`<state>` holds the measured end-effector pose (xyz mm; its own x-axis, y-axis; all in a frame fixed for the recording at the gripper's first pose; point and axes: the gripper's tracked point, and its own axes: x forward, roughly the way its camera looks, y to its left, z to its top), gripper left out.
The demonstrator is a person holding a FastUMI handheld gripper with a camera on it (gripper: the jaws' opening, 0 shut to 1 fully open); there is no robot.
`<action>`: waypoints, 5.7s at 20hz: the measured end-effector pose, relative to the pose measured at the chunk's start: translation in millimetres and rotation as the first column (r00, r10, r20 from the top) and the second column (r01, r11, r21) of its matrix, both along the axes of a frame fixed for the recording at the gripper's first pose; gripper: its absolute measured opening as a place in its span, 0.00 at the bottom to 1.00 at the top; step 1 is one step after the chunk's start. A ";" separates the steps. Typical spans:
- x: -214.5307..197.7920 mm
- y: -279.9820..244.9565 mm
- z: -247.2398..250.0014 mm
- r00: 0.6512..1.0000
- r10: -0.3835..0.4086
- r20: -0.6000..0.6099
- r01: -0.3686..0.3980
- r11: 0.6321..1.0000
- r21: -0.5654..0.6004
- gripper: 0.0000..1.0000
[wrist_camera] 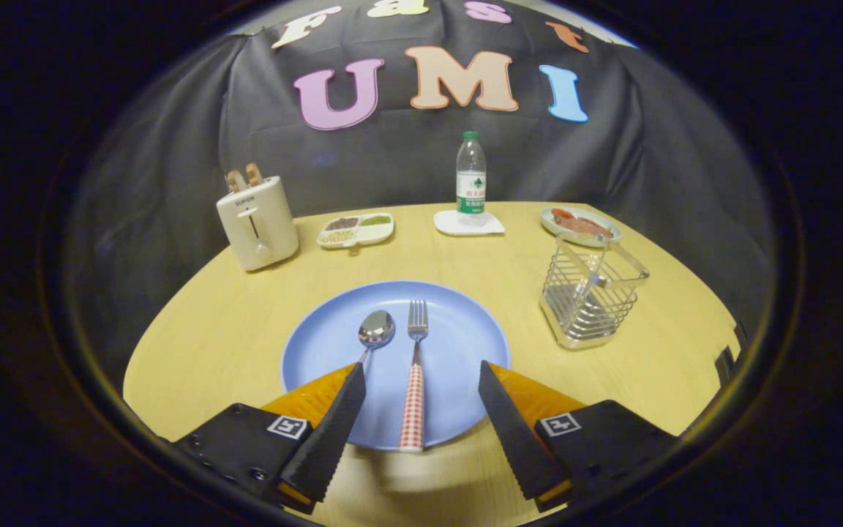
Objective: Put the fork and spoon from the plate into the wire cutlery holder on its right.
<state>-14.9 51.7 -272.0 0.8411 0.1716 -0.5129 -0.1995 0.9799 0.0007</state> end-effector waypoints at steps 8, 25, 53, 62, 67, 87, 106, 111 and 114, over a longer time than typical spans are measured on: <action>6.1 12.4 -13.8 1.000 -0.006 -0.026 0.006 1.000 0.009 0.83; 10.8 13.1 -22.1 0.990 -0.051 -0.134 0.050 0.999 -0.006 0.10; 38.9 -174.5 125.3 0.887 -0.085 -0.454 -0.028 0.971 -0.236 0.10; 68.0 -164.5 93.3 0.707 -0.104 -0.700 -0.120 0.957 -0.263 0.11; 86.2 -166.9 79.6 0.642 -0.160 -0.750 -0.085 0.957 -0.277 0.10; 92.4 -149.0 101.9 0.713 -0.114 -0.692 0.034 0.991 -0.128 1.00; 55.4 -41.3 172.2 0.989 -0.124 -0.086 0.135 0.982 0.132 0.98; 29.1 4.3 114.9 0.989 -0.116 -0.090 0.128 0.982 0.141 0.98; 16.2 15.2 78.8 0.985 -0.120 -0.123 0.135 0.983 0.125 0.98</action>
